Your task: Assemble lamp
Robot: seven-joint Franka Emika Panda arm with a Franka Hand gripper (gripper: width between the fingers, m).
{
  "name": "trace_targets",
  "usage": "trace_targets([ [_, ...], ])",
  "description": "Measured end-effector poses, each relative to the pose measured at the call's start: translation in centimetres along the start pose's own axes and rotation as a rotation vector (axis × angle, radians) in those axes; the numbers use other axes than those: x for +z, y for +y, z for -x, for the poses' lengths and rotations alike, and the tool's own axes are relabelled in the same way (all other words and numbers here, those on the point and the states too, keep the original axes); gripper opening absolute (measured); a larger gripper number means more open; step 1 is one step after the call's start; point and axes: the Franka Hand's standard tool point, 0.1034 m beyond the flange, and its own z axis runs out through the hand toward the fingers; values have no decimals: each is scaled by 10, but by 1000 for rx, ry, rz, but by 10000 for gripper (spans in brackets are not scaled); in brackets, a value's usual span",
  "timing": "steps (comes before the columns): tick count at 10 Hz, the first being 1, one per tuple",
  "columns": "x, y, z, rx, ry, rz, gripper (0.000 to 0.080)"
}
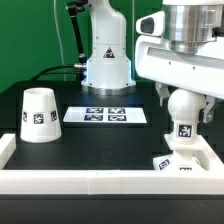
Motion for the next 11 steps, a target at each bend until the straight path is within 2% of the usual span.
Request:
trace_targets([
  [1, 0, 0, 0, -9, 0, 0, 685],
  [3, 1, -3, 5, -86, 7, -5, 697],
  [6, -3, -9, 4, -481, 40, -37, 699],
  [11, -2, -5, 2, -918, 53, -28, 699],
])
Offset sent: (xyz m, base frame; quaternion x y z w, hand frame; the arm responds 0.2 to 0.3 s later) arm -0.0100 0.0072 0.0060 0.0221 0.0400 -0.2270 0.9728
